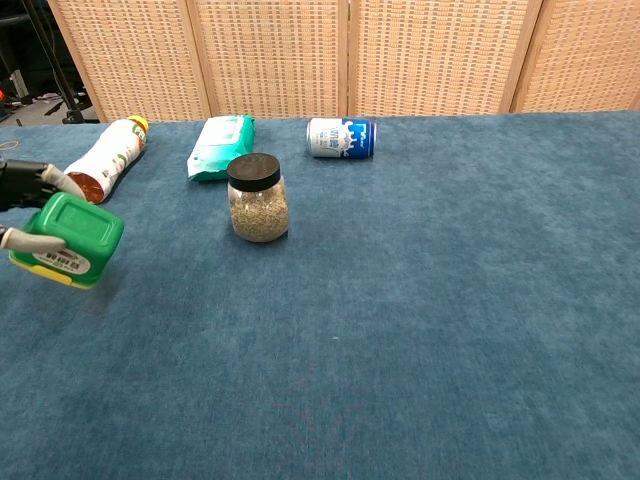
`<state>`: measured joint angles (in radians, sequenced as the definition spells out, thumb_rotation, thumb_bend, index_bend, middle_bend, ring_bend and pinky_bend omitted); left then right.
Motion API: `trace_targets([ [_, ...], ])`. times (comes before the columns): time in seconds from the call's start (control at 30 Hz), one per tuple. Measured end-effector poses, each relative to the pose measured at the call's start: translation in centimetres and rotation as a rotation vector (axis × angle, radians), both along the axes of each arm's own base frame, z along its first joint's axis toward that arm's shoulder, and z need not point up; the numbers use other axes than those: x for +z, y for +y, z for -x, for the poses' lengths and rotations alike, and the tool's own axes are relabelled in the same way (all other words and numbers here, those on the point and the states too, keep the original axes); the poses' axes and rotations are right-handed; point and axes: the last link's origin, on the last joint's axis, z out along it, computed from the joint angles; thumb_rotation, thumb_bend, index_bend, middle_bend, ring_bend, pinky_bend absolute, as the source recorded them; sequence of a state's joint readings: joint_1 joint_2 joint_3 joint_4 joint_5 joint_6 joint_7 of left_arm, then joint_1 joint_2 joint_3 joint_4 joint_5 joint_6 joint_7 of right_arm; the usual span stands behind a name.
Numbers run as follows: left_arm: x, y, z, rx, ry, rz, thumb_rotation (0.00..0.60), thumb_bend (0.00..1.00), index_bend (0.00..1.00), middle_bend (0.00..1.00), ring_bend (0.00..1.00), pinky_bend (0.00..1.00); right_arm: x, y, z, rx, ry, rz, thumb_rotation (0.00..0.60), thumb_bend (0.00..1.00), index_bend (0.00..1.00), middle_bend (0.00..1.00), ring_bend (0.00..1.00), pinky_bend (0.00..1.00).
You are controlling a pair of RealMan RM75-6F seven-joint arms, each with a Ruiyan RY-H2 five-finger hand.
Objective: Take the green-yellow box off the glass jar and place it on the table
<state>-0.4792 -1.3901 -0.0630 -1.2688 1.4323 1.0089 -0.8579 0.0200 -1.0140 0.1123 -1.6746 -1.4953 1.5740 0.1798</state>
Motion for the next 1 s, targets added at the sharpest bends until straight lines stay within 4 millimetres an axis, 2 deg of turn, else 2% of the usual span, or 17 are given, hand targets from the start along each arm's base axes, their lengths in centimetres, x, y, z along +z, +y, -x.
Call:
trace_targets([
  [0.03, -0.2, 0.0, 0.4, 0.0, -0.005, 0.003, 0.6, 0.25, 0.65, 0.55, 0.2, 0.15, 0.0, 0.0, 0.0, 0.0, -0.001, -0.001, 0.6, 0.0, 0.0, 0.0, 0.0, 0.0],
  [0.07, -0.5, 0.0, 0.9, -0.002, -0.007, 0.008, 0.6, 0.24, 0.64, 0.49, 0.15, 0.14, 0.0, 0.0, 0.0, 0.0, 0.0, -0.001, 0.6, 0.0, 0.0, 0.0, 0.0, 0.0],
  [0.13, -1.1, -0.2, 1.5, -0.009, -0.01, 0.017, 0.6, 0.23, 0.58, 0.32, 0.06, 0.09, -0.1, 0.0, 0.0, 0.001, 0.0, -0.002, 0.6, 0.0, 0.0, 0.0, 0.0, 0.0],
  [0.17, -1.4, -0.4, 1.7, -0.016, -0.012, 0.026, 0.6, 0.22, 0.49, 0.19, 0.02, 0.04, -0.1, 0.0, 0.0, 0.002, -0.001, -0.001, 0.6, 0.0, 0.0, 0.0, 0.0, 0.0],
  [0.2, -1.5, -0.5, 1.9, -0.022, -0.008, 0.031, 0.6, 0.21, 0.4, 0.12, 0.0, 0.02, 0.0, 0.1, 0.0, 0.002, 0.0, 0.0, 0.6, 0.0, 0.0, 0.0, 0.0, 0.0],
  [0.27, -1.5, -0.6, 2.2, -0.031, 0.012, 0.033, 0.6, 0.2, 0.16, 0.01, 0.0, 0.0, 0.0, 0.1, -0.1, 0.003, -0.002, 0.002, 0.6, 0.0, 0.0, 0.0, 0.0, 0.0],
  [0.3, -1.4, -0.7, 2.2, -0.036, 0.024, 0.031, 0.6, 0.19, 0.07, 0.0, 0.0, 0.0, 0.0, 0.1, -0.1, 0.004, -0.003, 0.003, 0.6, 0.0, 0.0, 0.0, 0.0, 0.0],
  [0.37, -0.8, -1.0, 2.3, -0.054, 0.051, 0.019, 0.6, 0.18, 0.0, 0.0, 0.0, 0.0, 0.1, 0.1, -0.1, 0.004, -0.004, 0.004, 0.6, 0.0, 0.0, 0.0, 0.0, 0.0],
  [0.57, 2.4, -2.3, 2.2, -0.106, 0.073, -0.071, 0.6, 0.17, 0.0, 0.0, 0.0, 0.0, 0.1, 0.3, -0.2, 0.011, -0.007, 0.003, 0.6, 0.0, 0.0, 0.0, 0.0, 0.0],
  [0.73, 4.3, -2.8, 2.5, -0.125, 0.136, -0.127, 0.6, 0.15, 0.0, 0.0, 0.0, 0.0, 0.2, 0.4, -0.2, 0.014, -0.009, 0.006, 0.6, 0.0, 0.0, 0.0, 0.0, 0.0],
  [0.87, 5.7, -3.4, 2.4, -0.146, 0.218, -0.179, 0.6, 0.07, 0.0, 0.0, 0.0, 0.0, 0.2, 0.4, -0.2, 0.015, -0.005, 0.009, 0.6, 0.0, 0.0, 0.0, 0.0, 0.0],
  [1.0, 6.7, -4.1, 2.6, -0.154, 0.354, -0.23, 0.6, 0.05, 0.0, 0.0, 0.0, 0.0, 0.2, 0.4, -0.2, 0.016, 0.005, 0.015, 0.6, 0.0, 0.0, 0.0, 0.0, 0.0],
])
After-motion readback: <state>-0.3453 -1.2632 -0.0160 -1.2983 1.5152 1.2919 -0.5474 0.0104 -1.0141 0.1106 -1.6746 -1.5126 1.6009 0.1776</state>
